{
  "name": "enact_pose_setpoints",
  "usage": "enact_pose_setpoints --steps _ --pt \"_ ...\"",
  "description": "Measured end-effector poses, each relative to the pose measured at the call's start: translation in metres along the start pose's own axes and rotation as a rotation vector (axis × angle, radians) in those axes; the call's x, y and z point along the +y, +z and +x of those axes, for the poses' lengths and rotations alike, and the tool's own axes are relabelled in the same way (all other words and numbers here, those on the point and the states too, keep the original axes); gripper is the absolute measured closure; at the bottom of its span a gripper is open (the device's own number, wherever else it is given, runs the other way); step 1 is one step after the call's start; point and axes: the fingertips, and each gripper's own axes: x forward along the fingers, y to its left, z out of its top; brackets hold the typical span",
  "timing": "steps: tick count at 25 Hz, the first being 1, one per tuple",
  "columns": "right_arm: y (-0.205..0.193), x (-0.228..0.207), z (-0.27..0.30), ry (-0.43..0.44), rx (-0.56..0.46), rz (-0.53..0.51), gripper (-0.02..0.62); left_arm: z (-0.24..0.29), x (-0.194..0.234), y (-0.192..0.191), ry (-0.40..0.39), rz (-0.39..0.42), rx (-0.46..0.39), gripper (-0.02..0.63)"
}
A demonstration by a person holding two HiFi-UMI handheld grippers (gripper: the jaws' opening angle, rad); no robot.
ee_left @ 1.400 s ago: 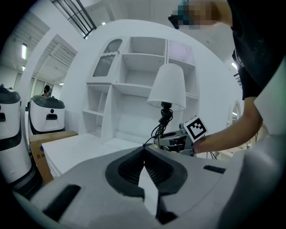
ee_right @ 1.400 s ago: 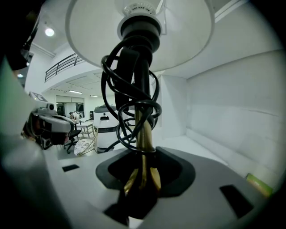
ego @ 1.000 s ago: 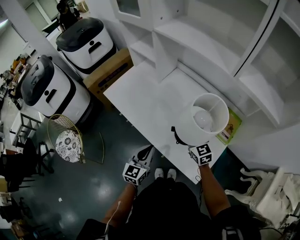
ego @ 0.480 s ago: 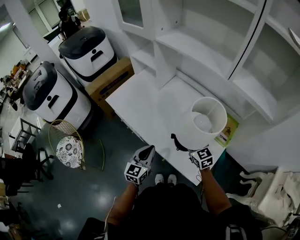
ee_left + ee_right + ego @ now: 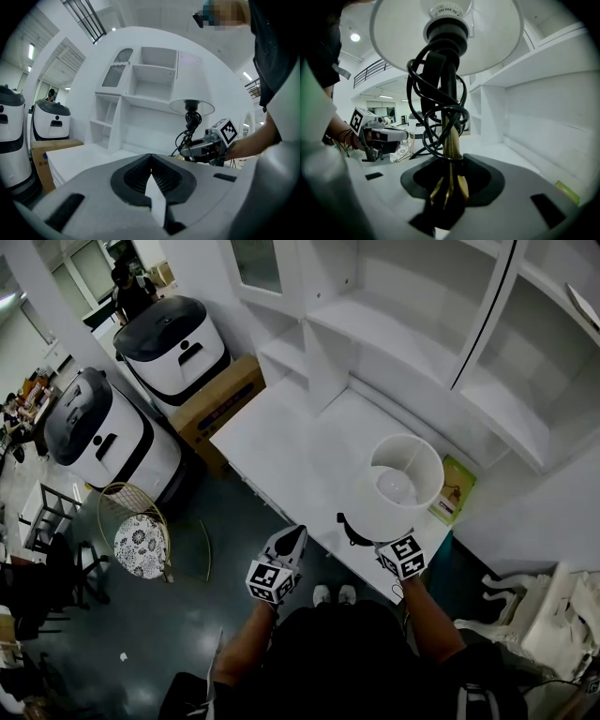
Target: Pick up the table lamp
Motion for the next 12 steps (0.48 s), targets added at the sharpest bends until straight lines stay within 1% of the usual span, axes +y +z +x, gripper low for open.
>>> enact_pose_setpoints --steps 4,12 --pt "-0.002 0.0 -0.005 0.005 0.004 0.002 0.448 0.001 0.002 -0.003 0.009 -0.002 0.005 0.588" --pt "-0.011 -0.007 -0.007 -0.006 0.002 0.017 0.446 0.002 0.004 -0.005 0.01 -0.043 0.011 0.588"
